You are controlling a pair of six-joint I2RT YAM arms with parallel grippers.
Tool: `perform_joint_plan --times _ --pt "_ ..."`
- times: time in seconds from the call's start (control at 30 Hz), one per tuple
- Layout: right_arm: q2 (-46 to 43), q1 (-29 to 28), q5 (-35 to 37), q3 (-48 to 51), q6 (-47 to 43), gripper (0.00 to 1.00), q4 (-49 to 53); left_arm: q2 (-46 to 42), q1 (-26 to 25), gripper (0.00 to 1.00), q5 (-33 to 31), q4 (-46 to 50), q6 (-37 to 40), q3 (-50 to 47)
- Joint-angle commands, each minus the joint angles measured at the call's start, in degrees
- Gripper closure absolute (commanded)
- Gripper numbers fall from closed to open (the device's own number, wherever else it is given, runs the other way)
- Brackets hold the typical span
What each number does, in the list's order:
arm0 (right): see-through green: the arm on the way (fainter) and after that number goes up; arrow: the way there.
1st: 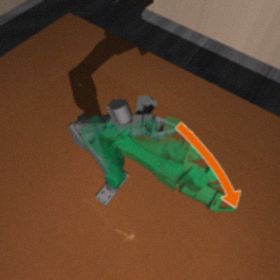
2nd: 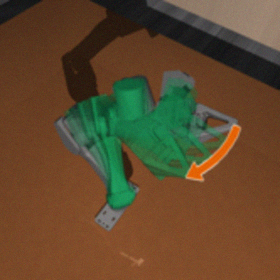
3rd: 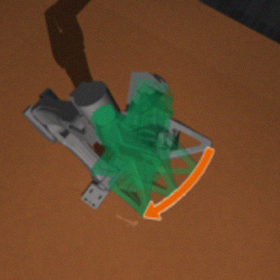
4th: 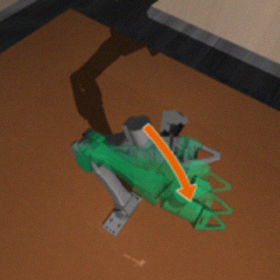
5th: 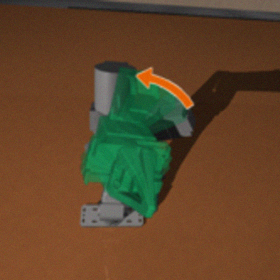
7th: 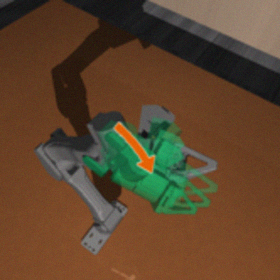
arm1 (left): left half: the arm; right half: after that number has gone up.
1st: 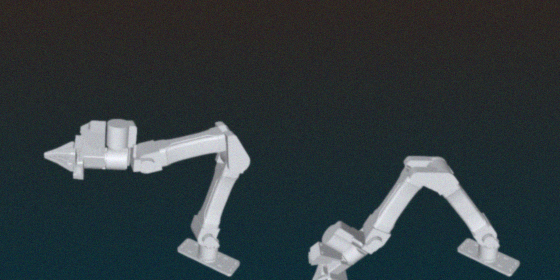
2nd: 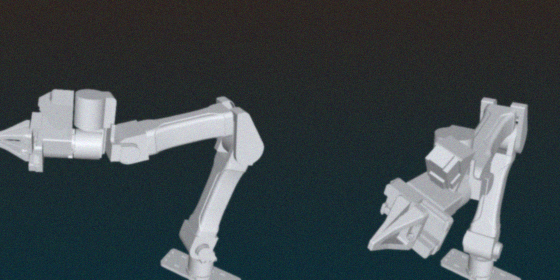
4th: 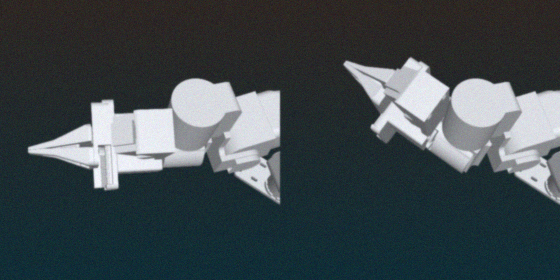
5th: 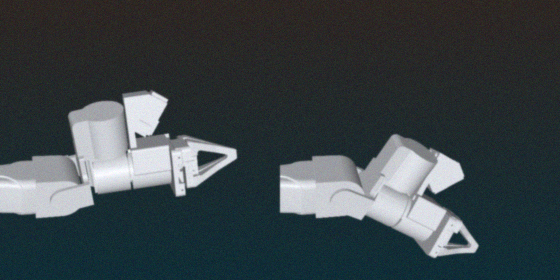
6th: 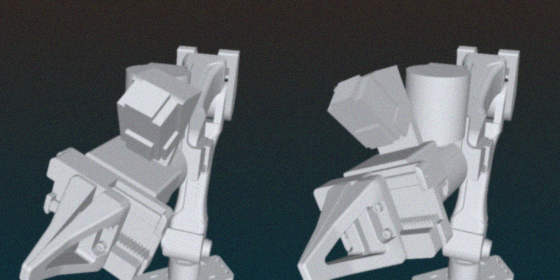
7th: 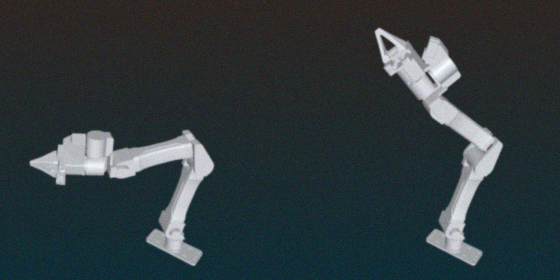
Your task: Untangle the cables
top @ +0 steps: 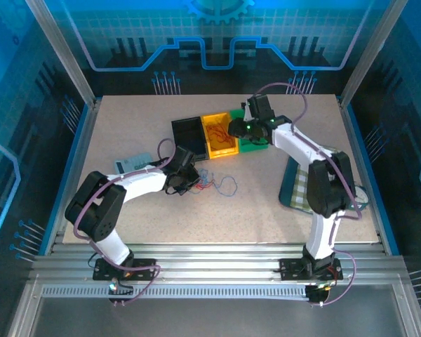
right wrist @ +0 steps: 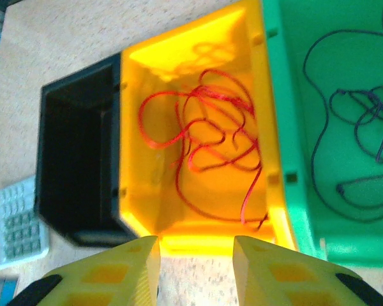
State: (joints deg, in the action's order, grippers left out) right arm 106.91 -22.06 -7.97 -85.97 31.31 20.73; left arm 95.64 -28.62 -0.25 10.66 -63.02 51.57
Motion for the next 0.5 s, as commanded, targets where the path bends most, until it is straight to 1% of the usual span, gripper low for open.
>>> perform_joint_plan --times 0.0,0.13,0.23,0.33,0.47 --pt "-4.6 -4.38 -1.62 5.98 -4.47 0.65 -0.92 0.52 0.41 1.0 1.01 -1.0 0.1 0.25" --pt "-6.52 -9.07 -6.07 12.79 -6.31 0.64 -1.74 0.34 0.41 1.0 1.51 -2.24 -0.43 -0.34" --pt "-6.13 -11.5 -7.67 15.09 -7.06 0.64 -1.77 0.17 0.48 1.0 1.74 -2.8 -0.81 -0.55" --pt "-4.73 -12.3 -9.4 15.84 -7.57 0.63 -1.22 -0.34 0.41 1.0 1.89 -3.79 -0.86 -0.79" --pt "-4.18 -12.27 -9.73 16.98 -7.47 0.62 -1.19 -1.82 0.45 1.0 1.68 -7.75 -2.15 -2.87"
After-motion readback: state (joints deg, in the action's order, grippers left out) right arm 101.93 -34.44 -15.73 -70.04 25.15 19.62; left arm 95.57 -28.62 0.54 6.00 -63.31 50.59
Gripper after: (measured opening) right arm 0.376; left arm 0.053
